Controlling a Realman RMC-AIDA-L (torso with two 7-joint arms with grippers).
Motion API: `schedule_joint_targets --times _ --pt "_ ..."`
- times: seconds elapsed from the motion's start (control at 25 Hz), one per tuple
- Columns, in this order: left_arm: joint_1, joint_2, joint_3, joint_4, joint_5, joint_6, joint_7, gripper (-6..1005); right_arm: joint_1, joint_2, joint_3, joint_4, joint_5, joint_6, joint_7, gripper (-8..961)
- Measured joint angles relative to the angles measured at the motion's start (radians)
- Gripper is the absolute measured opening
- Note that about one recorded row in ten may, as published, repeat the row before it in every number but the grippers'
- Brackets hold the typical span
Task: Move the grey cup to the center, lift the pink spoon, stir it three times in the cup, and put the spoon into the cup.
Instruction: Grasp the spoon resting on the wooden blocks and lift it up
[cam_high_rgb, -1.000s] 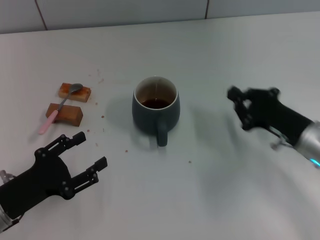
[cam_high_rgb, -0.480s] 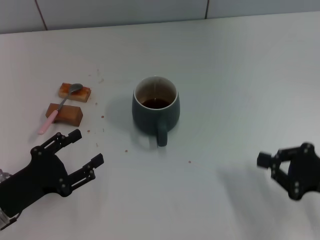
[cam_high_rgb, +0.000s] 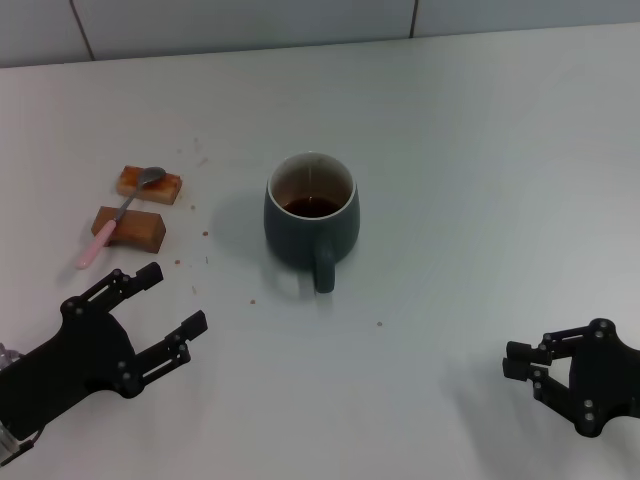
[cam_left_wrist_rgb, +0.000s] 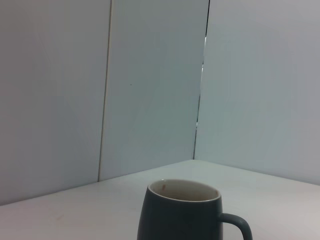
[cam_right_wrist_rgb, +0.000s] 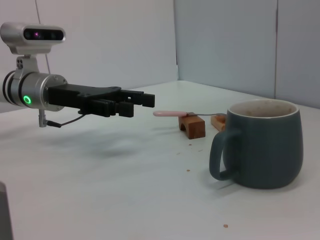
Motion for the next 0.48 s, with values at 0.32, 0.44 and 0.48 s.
schedule_joint_targets --times 0.32,0.44,0.48 --pt "0.003 0.001 0.0 0.0 0.0 0.001 -0.001 781 -0.002 0.0 0.009 -0.002 0.006 0.0 -0.001 151" --pt "0.002 0.001 -0.002 0.0 0.0 0.004 -0.001 781 -0.003 -0.001 0.012 -0.005 0.014 -0.001 -0.004 222" --pt "0.003 0.001 -0.005 0.0 0.0 0.005 -0.001 781 -0.004 0.0 0.012 -0.006 0.015 0.001 -0.005 245"
